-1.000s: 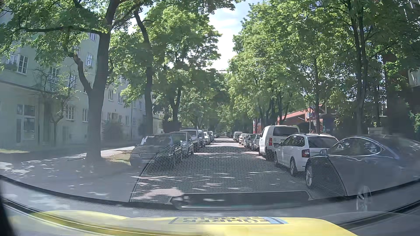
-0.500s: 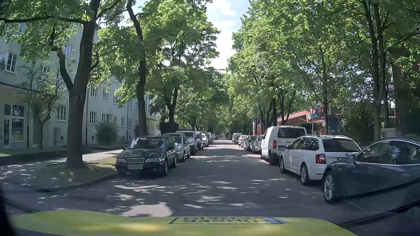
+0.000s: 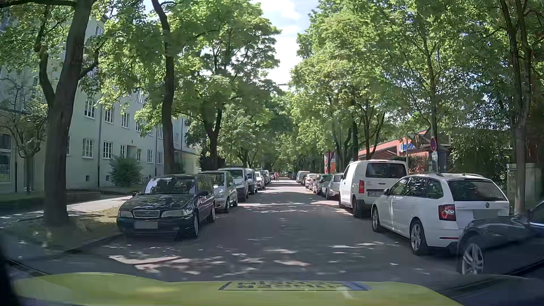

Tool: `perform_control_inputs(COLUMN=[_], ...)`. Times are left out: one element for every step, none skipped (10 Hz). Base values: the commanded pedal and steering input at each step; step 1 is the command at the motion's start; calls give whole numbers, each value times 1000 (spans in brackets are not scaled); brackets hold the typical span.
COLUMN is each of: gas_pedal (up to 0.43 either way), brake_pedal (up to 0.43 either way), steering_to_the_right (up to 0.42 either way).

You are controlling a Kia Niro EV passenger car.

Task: Follow the waypoints while adhering to traffic rules and regulations

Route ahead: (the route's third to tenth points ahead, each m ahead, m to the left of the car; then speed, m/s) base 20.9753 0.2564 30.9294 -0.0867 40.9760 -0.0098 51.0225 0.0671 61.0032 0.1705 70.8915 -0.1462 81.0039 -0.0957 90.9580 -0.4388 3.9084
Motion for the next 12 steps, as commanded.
perform_control_inputs(gas_pedal=[189, 189, 189, 189, 189, 189, 189, 189, 189, 189, 189, 189], brake_pedal=[0, 0, 0, 0, 0, 0, 0, 0, 0, 0, 0, 0], steering_to_the_right=[54, 58, 64, 66, 67, 66, 66, 65, 65, 60, 47, 31])
